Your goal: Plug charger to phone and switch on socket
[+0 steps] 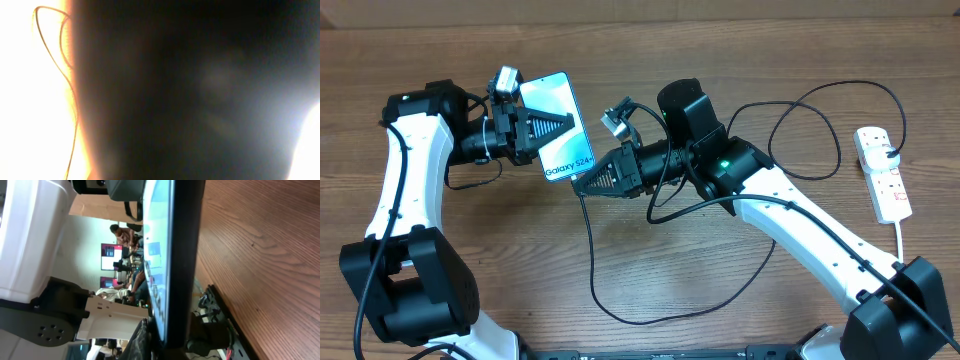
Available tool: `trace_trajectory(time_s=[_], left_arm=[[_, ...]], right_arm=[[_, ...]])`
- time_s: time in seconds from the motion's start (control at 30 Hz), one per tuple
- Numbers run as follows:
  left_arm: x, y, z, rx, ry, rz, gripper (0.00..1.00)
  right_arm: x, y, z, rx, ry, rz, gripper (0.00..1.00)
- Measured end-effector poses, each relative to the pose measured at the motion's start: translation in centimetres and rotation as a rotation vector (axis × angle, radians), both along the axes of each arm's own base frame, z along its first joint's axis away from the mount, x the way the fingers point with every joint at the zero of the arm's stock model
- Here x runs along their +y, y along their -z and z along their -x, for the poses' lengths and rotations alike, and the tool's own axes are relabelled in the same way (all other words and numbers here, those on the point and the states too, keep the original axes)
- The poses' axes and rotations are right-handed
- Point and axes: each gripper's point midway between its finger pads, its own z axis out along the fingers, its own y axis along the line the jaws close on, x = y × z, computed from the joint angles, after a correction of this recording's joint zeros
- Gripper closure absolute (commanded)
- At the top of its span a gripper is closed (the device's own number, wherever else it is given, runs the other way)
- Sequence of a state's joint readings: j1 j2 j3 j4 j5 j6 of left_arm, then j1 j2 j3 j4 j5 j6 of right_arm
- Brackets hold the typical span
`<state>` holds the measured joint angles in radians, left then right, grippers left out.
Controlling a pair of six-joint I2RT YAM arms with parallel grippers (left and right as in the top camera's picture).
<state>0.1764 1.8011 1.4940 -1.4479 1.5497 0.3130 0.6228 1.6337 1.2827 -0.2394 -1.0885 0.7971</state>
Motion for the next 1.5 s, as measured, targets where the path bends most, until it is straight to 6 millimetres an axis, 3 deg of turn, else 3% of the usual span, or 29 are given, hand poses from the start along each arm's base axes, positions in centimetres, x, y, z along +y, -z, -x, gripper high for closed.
trace_trajectory(time_s=[0.63,1.5], left_arm=[[0.0,0.3,0.0,0.010,0.003,-0.015,0.96],[0.0,0.3,-0.1,0.020,0.002,-0.013,0.96]], right_arm=[[0.0,0.0,-0.2,0.018,0.014,0.007,0.96],[-0.2,-0.3,1.1,-0.022,-0.069,-0.033,0.96]])
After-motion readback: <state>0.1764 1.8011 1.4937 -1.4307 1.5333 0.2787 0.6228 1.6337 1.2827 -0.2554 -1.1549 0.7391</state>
